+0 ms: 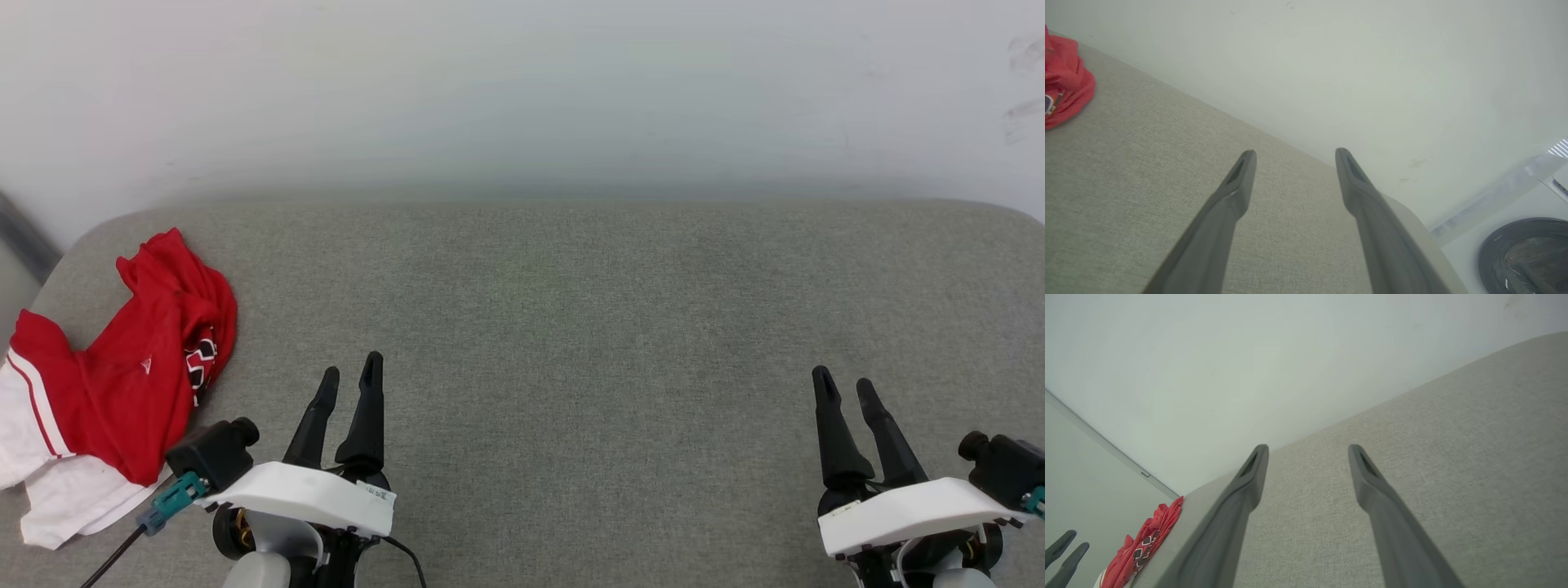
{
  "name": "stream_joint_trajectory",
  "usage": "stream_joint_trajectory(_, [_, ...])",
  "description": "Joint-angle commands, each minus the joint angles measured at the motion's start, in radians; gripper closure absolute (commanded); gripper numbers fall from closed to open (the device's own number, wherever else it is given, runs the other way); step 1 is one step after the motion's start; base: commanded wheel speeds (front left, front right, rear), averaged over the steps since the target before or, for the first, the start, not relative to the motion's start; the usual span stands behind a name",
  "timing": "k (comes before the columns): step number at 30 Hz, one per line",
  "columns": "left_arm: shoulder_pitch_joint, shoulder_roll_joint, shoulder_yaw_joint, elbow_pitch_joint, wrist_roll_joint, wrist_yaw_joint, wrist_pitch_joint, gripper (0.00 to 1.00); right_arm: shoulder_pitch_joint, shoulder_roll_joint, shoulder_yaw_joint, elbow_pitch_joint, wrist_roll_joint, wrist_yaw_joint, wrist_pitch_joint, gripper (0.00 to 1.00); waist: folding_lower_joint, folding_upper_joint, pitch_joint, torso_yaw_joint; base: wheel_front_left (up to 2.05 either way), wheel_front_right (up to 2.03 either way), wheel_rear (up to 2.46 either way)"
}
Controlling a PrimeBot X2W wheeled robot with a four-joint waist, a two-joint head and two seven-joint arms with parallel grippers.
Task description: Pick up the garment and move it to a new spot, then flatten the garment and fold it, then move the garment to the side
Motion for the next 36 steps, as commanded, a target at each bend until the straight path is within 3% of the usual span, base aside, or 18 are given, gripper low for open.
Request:
stream_joint_trajectory(1, [-0.024,0.006,-0.001,-0.006,0.027,0.0,-0.008,0.0,-0.009,0.0,0.002,-0.008,-0.03,0.001,-0.008,0.0,0.0,0.0,0.0,0.0,0.0,0.0,0.0])
stream_joint_trajectory(23, [-0.039,0.015,-0.009,0.052,0.341,0.009,-0.064,0.0,-0.005,0.002,-0.007,-0.019,-0.317,0.002,-0.009,0.0,0.0,0.0,-0.002,0.013,0.0,0.0,0.0])
stream_joint_trajectory(36, [-0.046,0.014,-0.018,0.077,0.472,0.024,-0.093,0.0,0.001,0.002,-0.006,-0.043,-0.445,0.002,0.003,0.0,0.0,0.0,-0.003,0.019,0.0,0.0,0.0])
